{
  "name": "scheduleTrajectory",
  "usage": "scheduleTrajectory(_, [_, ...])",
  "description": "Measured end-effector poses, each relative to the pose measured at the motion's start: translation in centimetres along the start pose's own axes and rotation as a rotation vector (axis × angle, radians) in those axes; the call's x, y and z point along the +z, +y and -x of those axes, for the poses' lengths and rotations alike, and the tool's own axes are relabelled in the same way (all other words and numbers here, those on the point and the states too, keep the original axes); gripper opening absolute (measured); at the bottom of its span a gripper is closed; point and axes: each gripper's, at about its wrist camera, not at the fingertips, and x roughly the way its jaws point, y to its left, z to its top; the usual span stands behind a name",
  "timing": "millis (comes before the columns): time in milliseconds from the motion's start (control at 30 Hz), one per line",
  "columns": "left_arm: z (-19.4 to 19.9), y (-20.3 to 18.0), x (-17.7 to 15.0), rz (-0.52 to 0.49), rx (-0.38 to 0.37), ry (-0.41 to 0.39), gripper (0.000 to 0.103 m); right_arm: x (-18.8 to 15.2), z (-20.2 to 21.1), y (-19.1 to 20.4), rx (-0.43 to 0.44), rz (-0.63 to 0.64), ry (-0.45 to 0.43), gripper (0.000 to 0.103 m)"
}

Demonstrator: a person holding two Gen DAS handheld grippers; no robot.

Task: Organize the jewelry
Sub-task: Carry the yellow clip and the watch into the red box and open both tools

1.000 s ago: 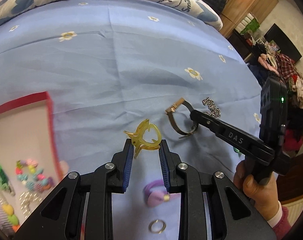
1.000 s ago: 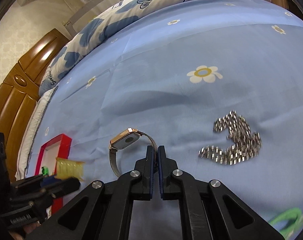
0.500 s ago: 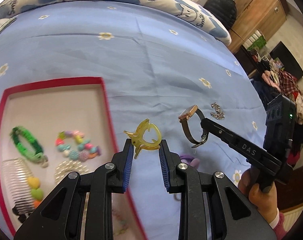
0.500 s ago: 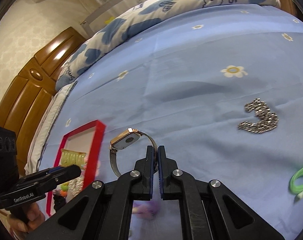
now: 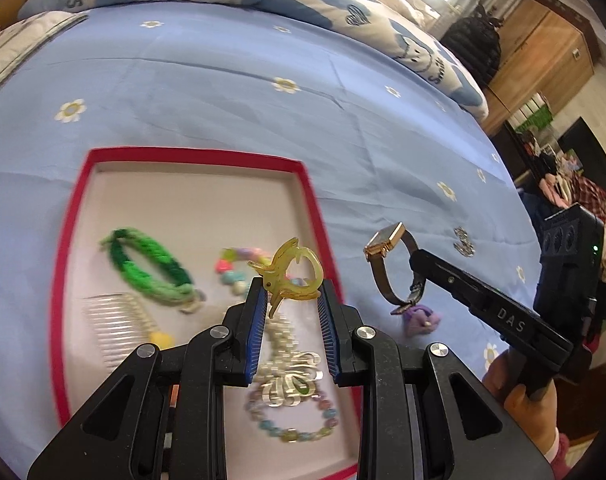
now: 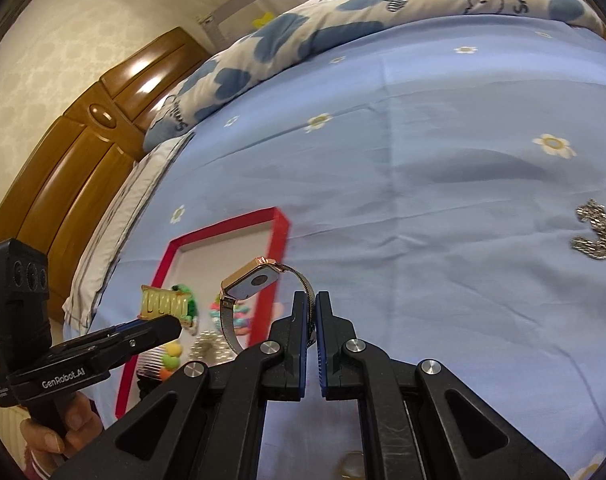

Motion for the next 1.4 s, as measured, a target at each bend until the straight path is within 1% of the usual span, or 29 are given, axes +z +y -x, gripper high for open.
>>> scheduleTrajectory(300, [1.0, 4.3, 1.3, 0.064, 0.044, -0.024, 0.024, 0.4, -2.6, 3.8, 0.026, 0.048, 0.032, 0.004])
scheduleTrajectory(467, [0.7, 6.5, 2.3, 0.085, 0.062, -0.027, 0.024, 1.0, -4.3, 5.7, 0.037, 0.076, 0.048, 0.004])
scheduleTrajectory(600, [0.0, 7.8, 3.2, 0.087, 0.084, -0.018, 0.024, 1.4, -5.9, 6.9, 0.030, 0.102, 0.064, 0.004])
scheduleTrajectory(767, [-1.5, 9.2, 4.0, 0.092, 0.108, 0.005, 0.024, 1.8, -8.1, 7.6, 0.005, 0.118, 0.094, 0.004])
scheduleTrajectory(967, [-3.1, 10.2, 4.1, 0.103, 0.125, 0.031, 0.024, 2.0, -10.2, 7.9, -0.031, 0.153, 0.130, 0.004])
scheduleTrajectory(1167, [-3.7, 10.4, 3.8, 0.100, 0.139, 0.045, 0.024, 1.7, -11.1, 7.6, -0.058, 0.161, 0.157, 0.005])
scheduleTrajectory(1400, [-3.8, 10.5, 3.9, 0.097, 0.141, 0.055, 0.024, 1.6, -11.6, 7.5, -0.063, 0.162, 0.174, 0.005])
